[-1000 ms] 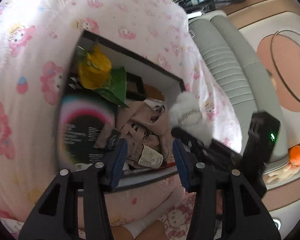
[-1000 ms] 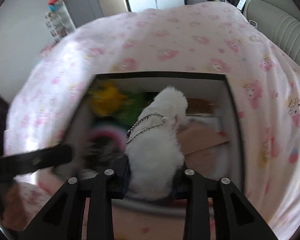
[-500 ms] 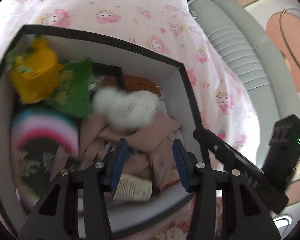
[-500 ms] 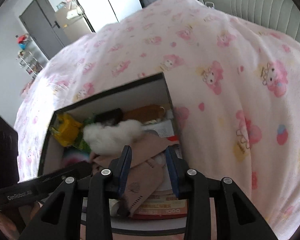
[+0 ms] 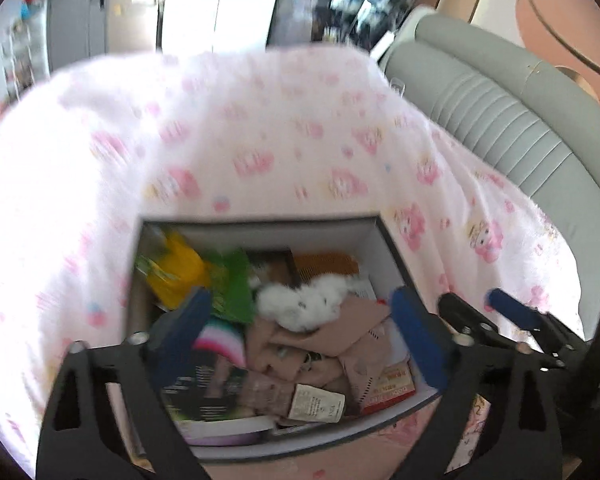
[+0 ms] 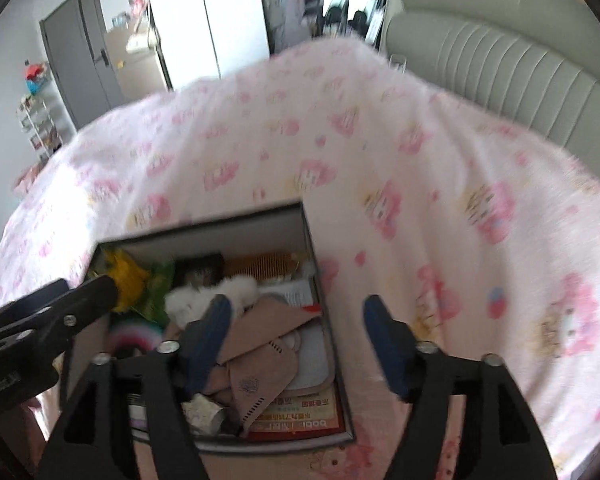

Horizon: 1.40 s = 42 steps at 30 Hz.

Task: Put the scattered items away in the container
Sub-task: 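Open the right gripper to release the plush and withdraw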

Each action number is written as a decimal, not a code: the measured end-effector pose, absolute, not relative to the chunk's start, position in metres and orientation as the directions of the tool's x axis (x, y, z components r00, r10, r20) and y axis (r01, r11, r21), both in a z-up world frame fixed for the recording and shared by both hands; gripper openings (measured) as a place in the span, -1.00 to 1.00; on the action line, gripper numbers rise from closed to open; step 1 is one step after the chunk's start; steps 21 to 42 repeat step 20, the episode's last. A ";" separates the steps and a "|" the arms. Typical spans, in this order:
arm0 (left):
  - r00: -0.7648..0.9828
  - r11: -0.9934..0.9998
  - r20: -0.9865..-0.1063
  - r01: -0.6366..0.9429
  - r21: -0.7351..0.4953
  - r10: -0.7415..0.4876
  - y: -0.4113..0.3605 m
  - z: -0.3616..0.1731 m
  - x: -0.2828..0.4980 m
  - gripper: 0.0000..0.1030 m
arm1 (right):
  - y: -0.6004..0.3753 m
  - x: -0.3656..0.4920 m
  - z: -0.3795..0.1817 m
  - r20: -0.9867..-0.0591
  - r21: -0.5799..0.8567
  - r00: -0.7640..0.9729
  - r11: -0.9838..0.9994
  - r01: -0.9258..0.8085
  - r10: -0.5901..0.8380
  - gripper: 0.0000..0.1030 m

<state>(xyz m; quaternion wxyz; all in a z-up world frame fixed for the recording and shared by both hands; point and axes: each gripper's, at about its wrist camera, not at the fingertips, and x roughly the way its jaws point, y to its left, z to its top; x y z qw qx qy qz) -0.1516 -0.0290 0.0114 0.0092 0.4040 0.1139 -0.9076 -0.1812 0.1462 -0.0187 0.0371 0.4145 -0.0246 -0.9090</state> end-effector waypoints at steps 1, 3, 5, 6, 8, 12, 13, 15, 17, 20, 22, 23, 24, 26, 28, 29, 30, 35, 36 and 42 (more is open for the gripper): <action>-0.691 -0.979 -0.721 0.103 -0.179 0.059 -0.027 0.026 -0.140 0.99 | 0.147 -0.173 -0.009 -0.734 0.069 -0.674 -0.997 0.043 -0.080 0.47; -0.713 -0.985 -0.700 0.096 -0.147 0.035 -0.021 0.047 -0.130 0.99 | 0.148 -0.150 0.015 -0.697 0.060 -0.713 -0.997 0.040 -0.070 0.48; -0.734 -0.987 -0.679 0.106 -0.119 0.003 -0.019 0.070 -0.111 0.99 | 0.149 -0.130 0.033 -0.686 0.084 -0.722 -0.995 0.047 -0.092 0.48; -0.743 -0.988 -0.670 0.110 -0.106 -0.011 -0.016 0.078 -0.101 0.99 | 0.149 -0.121 0.041 -0.682 0.097 -0.724 -0.994 0.053 -0.105 0.48; -0.766 -0.988 -0.642 0.124 -0.088 -0.039 -0.012 0.096 -0.072 0.99 | 0.151 -0.092 0.059 -0.663 0.105 -0.740 -0.993 0.059 -0.114 0.50; -0.797 -0.989 -0.601 0.128 -0.073 -0.059 0.000 0.113 -0.016 0.99 | 0.156 -0.041 0.076 -0.621 0.102 -0.777 -0.993 0.054 -0.106 0.62; -0.803 -0.989 -0.593 0.133 -0.067 -0.067 0.002 0.115 -0.004 0.99 | 0.157 -0.026 0.078 -0.612 0.105 -0.784 -0.993 0.048 -0.103 0.64; -0.814 -0.989 -0.574 0.140 -0.043 -0.091 0.008 0.119 0.020 0.99 | 0.160 -0.003 0.081 -0.600 0.111 -0.793 -0.992 0.051 -0.108 0.64; -0.818 -0.989 -0.566 0.145 -0.027 -0.104 0.013 0.122 0.041 0.99 | 0.160 0.018 0.085 -0.592 0.113 -0.796 -0.991 0.078 -0.130 0.64; -0.821 -0.987 -0.561 0.157 -0.042 -0.107 0.014 0.125 0.062 0.99 | 0.158 0.036 0.090 -0.573 0.089 -0.809 -0.991 0.095 -0.129 0.64; -0.821 -0.987 -0.561 0.157 -0.042 -0.107 0.014 0.125 0.062 0.99 | 0.158 0.036 0.090 -0.573 0.089 -0.809 -0.991 0.095 -0.129 0.64; -0.821 -0.987 -0.561 0.157 -0.042 -0.107 0.014 0.125 0.062 0.99 | 0.158 0.036 0.090 -0.573 0.089 -0.809 -0.991 0.095 -0.129 0.64; -0.821 -0.987 -0.561 0.157 -0.042 -0.107 0.014 0.125 0.062 0.99 | 0.158 0.036 0.090 -0.573 0.089 -0.809 -0.991 0.095 -0.129 0.64; -0.821 -0.987 -0.561 0.157 -0.042 -0.107 0.014 0.125 0.062 0.99 | 0.158 0.036 0.090 -0.573 0.089 -0.809 -0.991 0.095 -0.129 0.64; -0.821 -0.987 -0.561 0.157 -0.042 -0.107 0.014 0.125 0.062 0.99 | 0.158 0.036 0.090 -0.573 0.089 -0.809 -0.991 0.095 -0.129 0.64; -0.821 -0.987 -0.561 0.157 -0.042 -0.107 0.014 0.125 0.062 0.99 | 0.158 0.036 0.090 -0.573 0.089 -0.809 -0.991 0.095 -0.129 0.64; -0.821 -0.987 -0.561 0.157 -0.042 -0.107 0.014 0.125 0.062 0.99 | 0.158 0.036 0.090 -0.573 0.089 -0.809 -0.991 0.095 -0.129 0.64; -0.821 -0.987 -0.561 0.157 -0.042 -0.107 0.014 0.125 0.062 0.99 | 0.158 0.036 0.090 -0.573 0.089 -0.809 -0.991 0.095 -0.129 0.64; -0.821 -0.987 -0.561 0.157 -0.042 -0.107 0.014 0.125 0.062 0.99 | 0.158 0.036 0.090 -0.573 0.089 -0.809 -0.991 0.095 -0.129 0.64; -0.821 -0.987 -0.561 0.157 -0.042 -0.107 0.014 0.125 0.062 0.99 | 0.158 0.036 0.090 -0.573 0.089 -0.809 -0.991 0.095 -0.129 0.64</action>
